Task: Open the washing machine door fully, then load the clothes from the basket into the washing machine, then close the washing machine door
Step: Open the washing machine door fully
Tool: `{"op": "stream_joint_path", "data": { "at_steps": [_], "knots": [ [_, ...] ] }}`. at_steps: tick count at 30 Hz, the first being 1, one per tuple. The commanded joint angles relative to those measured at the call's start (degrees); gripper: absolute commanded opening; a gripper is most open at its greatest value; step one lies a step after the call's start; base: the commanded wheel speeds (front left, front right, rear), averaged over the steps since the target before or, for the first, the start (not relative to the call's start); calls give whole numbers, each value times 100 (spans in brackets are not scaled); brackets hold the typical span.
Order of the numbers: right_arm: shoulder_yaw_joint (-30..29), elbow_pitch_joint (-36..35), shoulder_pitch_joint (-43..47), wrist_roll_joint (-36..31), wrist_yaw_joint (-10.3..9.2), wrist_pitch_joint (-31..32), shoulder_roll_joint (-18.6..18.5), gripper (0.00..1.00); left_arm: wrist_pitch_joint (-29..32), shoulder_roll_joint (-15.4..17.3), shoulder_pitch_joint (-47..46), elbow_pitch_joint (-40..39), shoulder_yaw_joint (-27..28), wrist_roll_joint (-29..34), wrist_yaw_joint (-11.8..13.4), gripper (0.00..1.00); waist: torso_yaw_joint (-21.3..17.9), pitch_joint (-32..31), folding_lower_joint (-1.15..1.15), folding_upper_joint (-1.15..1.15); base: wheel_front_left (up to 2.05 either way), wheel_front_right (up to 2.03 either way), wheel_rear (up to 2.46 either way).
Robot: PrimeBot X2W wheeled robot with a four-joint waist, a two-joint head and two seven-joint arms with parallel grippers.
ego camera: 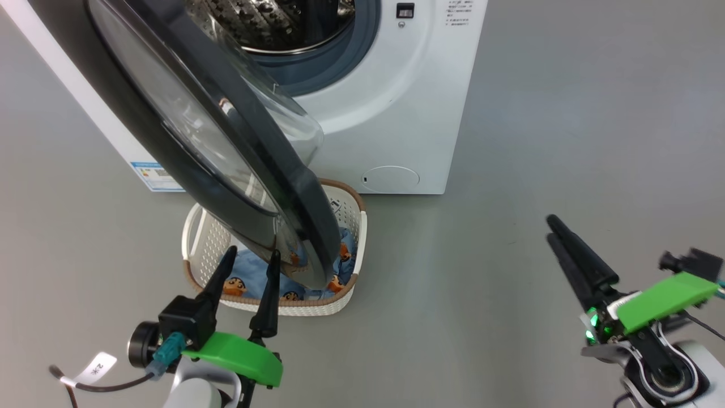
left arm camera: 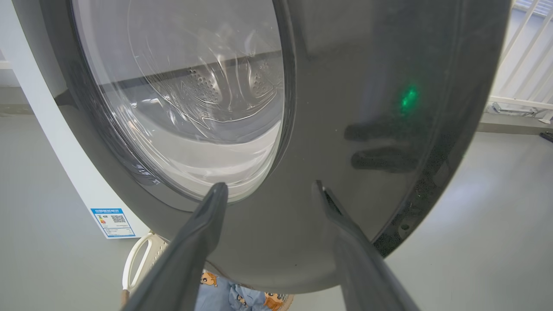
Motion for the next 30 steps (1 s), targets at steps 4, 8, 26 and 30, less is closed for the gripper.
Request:
{"op": "stream_joint_path", "data": {
  "at_steps": [4,8,26,30],
  "knots": [
    [-77,-214,402,-717,57,-784,-267,100,-54,104,67,-47,216,56,-30,100,-62,-66,0,0,0,0,0],
    [-214,-118,643,-1501,57,-1588,-469,100,-54,104,115,-36,235,57,-38,100,-114,-112,0,0,0,0,0],
    [-2786,-816,1476,-7242,57,-1855,1039,100,-54,104,323,38,377,130,-115,100,-274,-502,0,0,0,0,0],
    [-2842,-1063,1703,-7995,57,-1762,1400,100,-54,104,387,63,393,129,-135,100,-270,-616,0,0,0,0,0]
  ]
}}
